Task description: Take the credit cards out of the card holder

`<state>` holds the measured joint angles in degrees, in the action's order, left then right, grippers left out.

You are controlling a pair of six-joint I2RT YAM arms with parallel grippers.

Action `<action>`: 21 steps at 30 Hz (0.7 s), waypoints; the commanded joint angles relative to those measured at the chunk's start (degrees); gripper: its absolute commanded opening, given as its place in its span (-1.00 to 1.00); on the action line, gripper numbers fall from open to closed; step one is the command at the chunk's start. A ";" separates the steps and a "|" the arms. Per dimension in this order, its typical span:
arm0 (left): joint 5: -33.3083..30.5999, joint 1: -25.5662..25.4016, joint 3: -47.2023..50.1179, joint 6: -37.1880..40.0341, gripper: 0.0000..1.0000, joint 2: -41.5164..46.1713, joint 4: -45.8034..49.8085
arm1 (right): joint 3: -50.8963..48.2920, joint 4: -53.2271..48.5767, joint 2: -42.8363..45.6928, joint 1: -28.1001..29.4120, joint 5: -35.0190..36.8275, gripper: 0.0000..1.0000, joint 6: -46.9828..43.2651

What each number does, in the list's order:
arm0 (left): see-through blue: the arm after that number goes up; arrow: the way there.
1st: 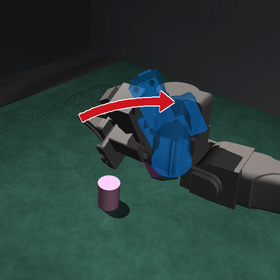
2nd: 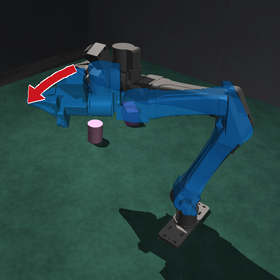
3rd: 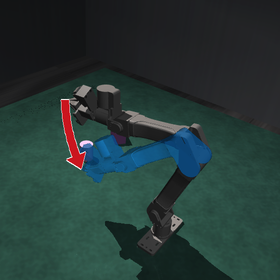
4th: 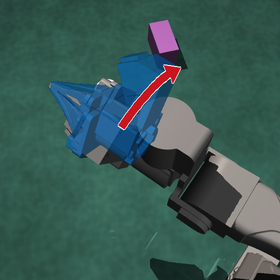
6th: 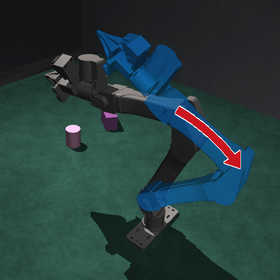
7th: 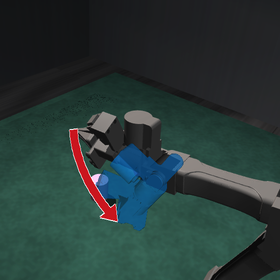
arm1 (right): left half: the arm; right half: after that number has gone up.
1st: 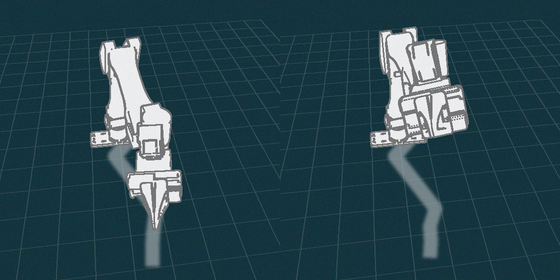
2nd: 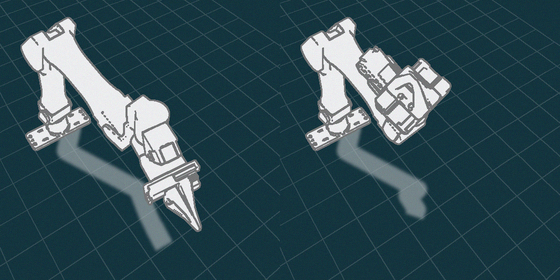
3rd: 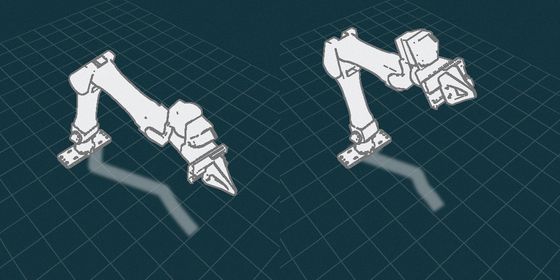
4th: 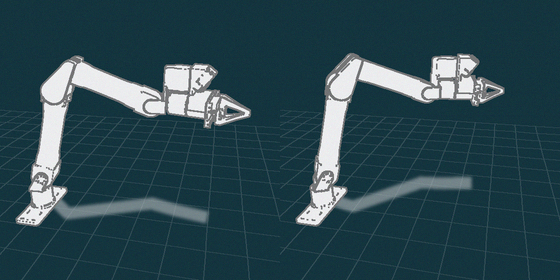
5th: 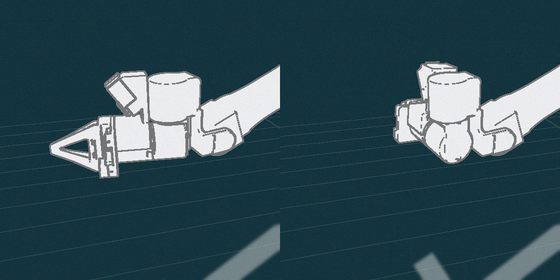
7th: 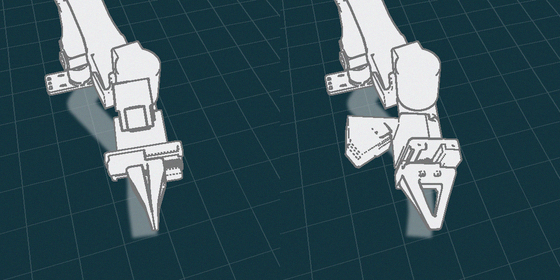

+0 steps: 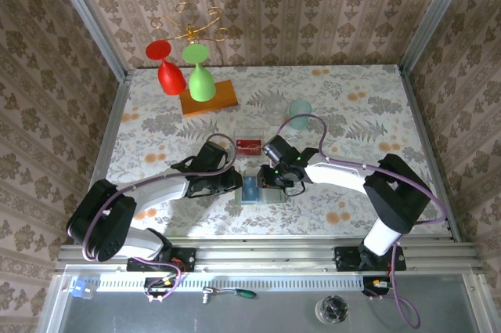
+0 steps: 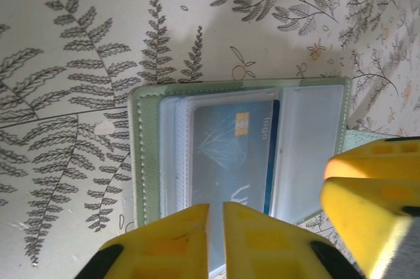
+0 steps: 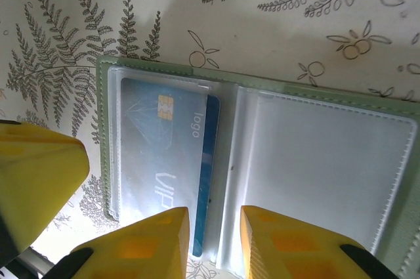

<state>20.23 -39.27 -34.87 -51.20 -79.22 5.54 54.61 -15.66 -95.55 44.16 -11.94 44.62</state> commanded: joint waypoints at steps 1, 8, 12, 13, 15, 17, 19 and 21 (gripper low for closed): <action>1.73 0.33 -0.05 0.62 -0.77 -0.69 -1.56 | 1.14 2.80 -1.12 0.32 -1.80 -0.43 2.09; 2.54 0.32 -0.55 1.10 -0.89 -2.94 -1.60 | 1.17 4.74 -2.64 0.44 -3.38 -0.46 3.01; 2.18 0.40 -0.28 1.39 -0.90 -3.43 -1.41 | 1.49 5.38 -3.63 0.40 -4.31 -0.48 3.19; 2.18 0.41 -0.20 1.37 -0.90 -3.61 -1.39 | 1.55 5.51 -3.81 0.40 -4.48 -0.48 3.18; 2.27 0.50 -0.10 1.51 -0.90 -4.13 -1.41 | 1.71 5.64 -4.16 0.40 -4.73 -0.49 3.23; 2.19 0.53 -0.01 1.48 -0.90 -4.51 -0.99 | 1.70 5.74 -4.36 0.41 -4.84 -0.50 3.28; 1.71 0.53 -0.09 1.76 -0.90 -4.60 -0.18 | 1.59 5.87 -4.60 0.41 -4.99 -0.50 3.37; 1.19 0.61 -0.18 2.07 -0.90 -4.56 0.93 | 1.48 6.25 -4.87 0.49 -5.34 -0.52 3.49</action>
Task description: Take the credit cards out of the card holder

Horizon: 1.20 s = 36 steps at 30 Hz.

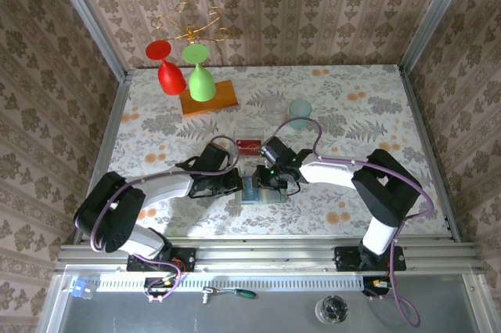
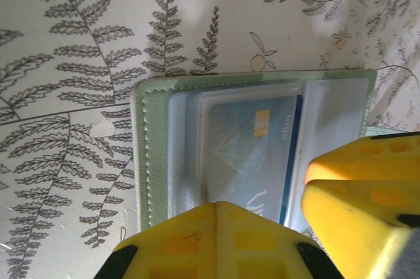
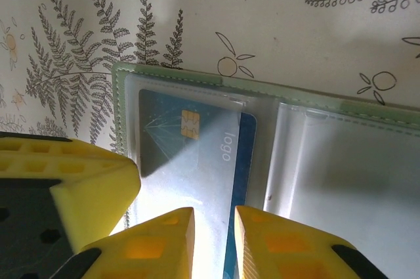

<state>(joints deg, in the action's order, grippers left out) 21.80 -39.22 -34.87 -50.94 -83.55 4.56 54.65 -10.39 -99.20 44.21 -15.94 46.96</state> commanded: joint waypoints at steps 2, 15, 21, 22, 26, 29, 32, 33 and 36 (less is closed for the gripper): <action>-0.62 0.52 -0.18 2.02 -0.90 -0.15 2.44 | 1.33 1.25 -1.44 0.44 -1.52 -0.53 1.28; -1.15 0.57 0.51 1.99 -0.89 0.58 3.42 | 0.65 2.61 -3.11 0.51 -2.32 -0.56 1.70; -1.15 0.58 0.68 1.84 -0.89 0.67 3.08 | 0.10 3.76 -3.07 0.54 -2.97 -0.58 1.86; -1.15 0.49 0.69 1.85 -0.89 0.67 3.01 | -0.05 4.27 -3.07 0.53 -3.33 -0.59 1.93; -1.06 0.52 0.86 1.81 -0.89 0.70 2.82 | -0.05 4.42 -2.94 0.60 -3.57 -0.60 2.16; -1.04 0.52 0.86 1.76 -0.89 0.87 2.80 | -0.03 4.34 -3.16 0.61 -3.52 -0.60 2.12; -1.20 0.52 0.95 1.72 -0.89 1.17 3.06 | -0.12 3.61 -3.53 0.55 -3.04 -0.55 2.16; -1.31 0.47 0.94 1.72 -0.89 1.36 3.16 | -0.20 3.17 -3.54 0.55 -2.71 -0.53 2.12; -1.49 0.55 1.12 1.74 -0.88 1.88 3.33 | -0.19 1.05 -2.90 0.68 -0.99 -0.50 1.70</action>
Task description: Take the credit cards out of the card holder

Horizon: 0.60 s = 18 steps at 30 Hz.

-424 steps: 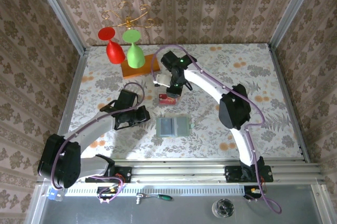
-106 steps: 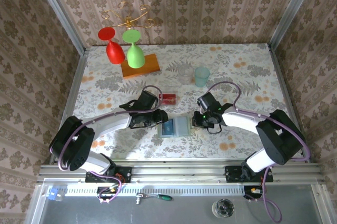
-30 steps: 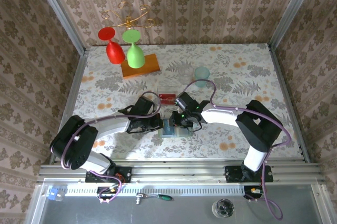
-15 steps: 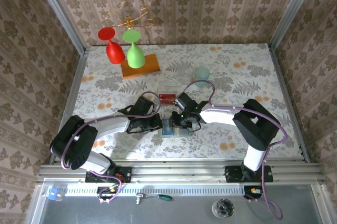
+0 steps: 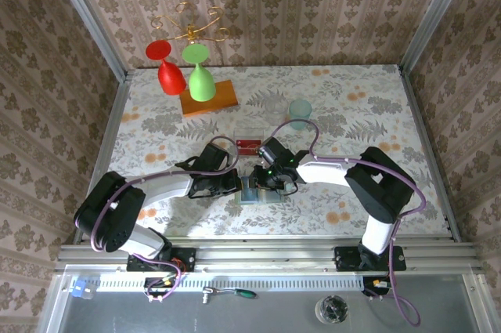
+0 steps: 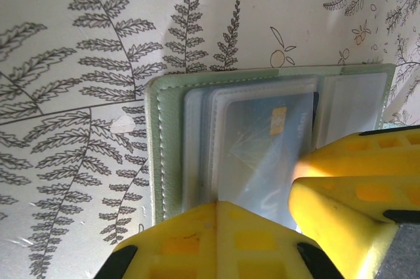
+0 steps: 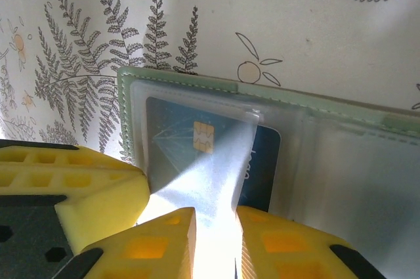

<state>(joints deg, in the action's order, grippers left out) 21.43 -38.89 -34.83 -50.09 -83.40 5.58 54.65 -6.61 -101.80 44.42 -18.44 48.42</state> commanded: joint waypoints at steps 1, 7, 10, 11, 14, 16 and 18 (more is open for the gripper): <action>-1.12 0.22 1.13 0.88 -0.88 1.83 2.33 | -0.07 -3.68 -0.10 0.49 2.32 -0.50 -0.11; -1.13 0.17 1.08 0.78 -0.88 2.01 2.31 | 0.93 -7.50 1.29 0.55 5.06 -0.48 -2.17; -1.07 0.14 1.08 0.79 -0.88 1.92 2.33 | 1.16 -7.80 1.52 0.57 5.16 -0.48 -2.57; -1.13 0.21 1.08 0.78 -0.88 1.93 2.33 | 1.16 -7.70 1.52 0.53 5.24 -0.48 -2.64; -1.12 0.18 1.08 0.75 -0.88 2.06 2.33 | 1.09 -7.37 1.86 0.64 5.15 -0.48 -2.85; -1.17 0.20 1.05 0.69 -0.88 2.10 2.48 | 1.07 -7.02 2.04 0.63 5.14 -0.48 -3.04; -1.22 0.14 0.95 0.77 -0.88 2.36 2.63 | 1.12 -7.01 2.34 0.63 5.16 -0.48 -3.08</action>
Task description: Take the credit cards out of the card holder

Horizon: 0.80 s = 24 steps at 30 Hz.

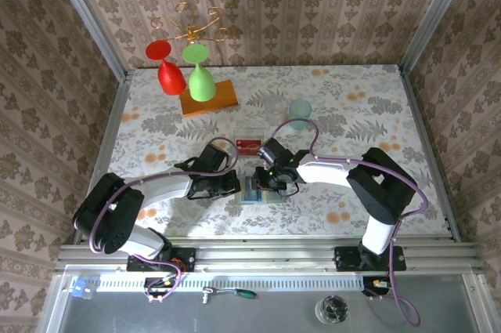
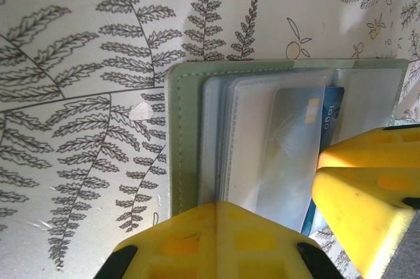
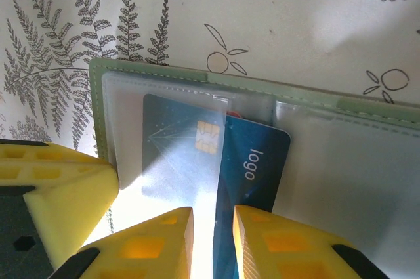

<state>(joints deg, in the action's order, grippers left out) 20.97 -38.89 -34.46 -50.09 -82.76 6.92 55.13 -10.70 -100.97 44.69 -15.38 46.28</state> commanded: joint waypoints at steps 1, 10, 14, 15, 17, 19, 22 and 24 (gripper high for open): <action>-0.82 0.20 0.53 0.75 -0.88 1.89 1.33 | 0.51 -2.76 1.77 0.35 1.97 -0.48 -0.94; -0.20 0.00 -0.59 0.19 -0.88 3.82 0.41 | -0.61 -1.36 4.73 0.24 1.66 -0.48 0.03; 0.32 -0.35 -0.87 -0.23 -0.88 3.28 -0.48 | -1.12 -1.76 5.69 0.25 2.08 -0.48 0.09; 0.38 -0.57 -1.03 -0.28 -0.88 3.02 -0.74 | -1.30 -1.87 5.87 0.25 2.10 -0.48 0.12; 0.52 -0.89 -1.35 -0.43 -0.88 2.21 -1.02 | -1.67 -2.02 6.08 0.22 2.19 -0.47 0.28; 0.61 -1.29 -1.73 -0.45 -0.88 1.41 -1.45 | -1.96 -2.09 6.30 0.05 2.28 -0.48 0.39; 0.74 -2.02 -2.43 -0.41 -0.88 0.03 -1.74 | -2.48 -2.14 6.48 -0.01 2.36 -0.47 0.56; 0.74 -2.34 -2.85 -0.39 -0.89 -0.79 -1.81 | -2.84 -2.14 6.62 -0.04 2.28 -0.46 0.72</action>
<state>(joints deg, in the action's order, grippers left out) 21.12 -40.64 -35.57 -50.13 -82.32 5.78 53.28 -10.96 -96.03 44.69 -14.76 46.48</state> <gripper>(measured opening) 0.064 0.266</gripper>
